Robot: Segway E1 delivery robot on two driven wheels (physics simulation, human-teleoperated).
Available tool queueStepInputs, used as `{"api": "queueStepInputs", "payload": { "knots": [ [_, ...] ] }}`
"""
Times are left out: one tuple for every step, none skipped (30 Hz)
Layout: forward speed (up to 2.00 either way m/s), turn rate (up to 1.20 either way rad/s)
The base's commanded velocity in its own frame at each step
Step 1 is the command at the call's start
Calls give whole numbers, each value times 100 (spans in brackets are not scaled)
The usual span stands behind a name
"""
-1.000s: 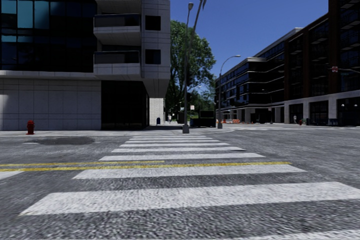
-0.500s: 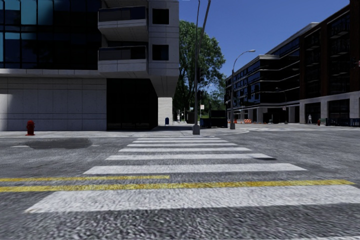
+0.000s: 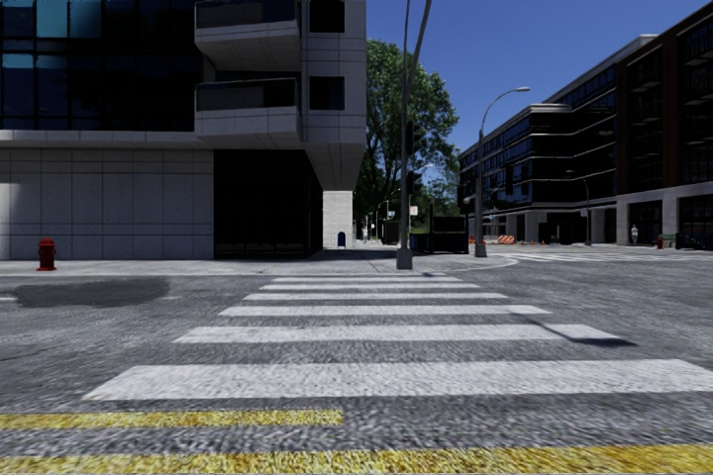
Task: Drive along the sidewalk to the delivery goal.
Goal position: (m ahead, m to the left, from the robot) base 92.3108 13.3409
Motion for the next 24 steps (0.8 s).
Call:
{"api": "queueStepInputs", "payload": {
  "knots": [
    [200,0],
    [200,0],
    [200,0],
    [200,0],
    [200,0],
    [200,0],
    [200,0],
    [200,0],
    [200,0],
    [200,0],
    [200,0],
    [200,0],
    [200,0],
    [200,0],
    [200,0],
    [200,0],
    [200,0],
    [200,0],
    [200,0],
    [200,0],
    [200,0],
    [200,0],
    [200,0],
    [200,0]
  ]
}}
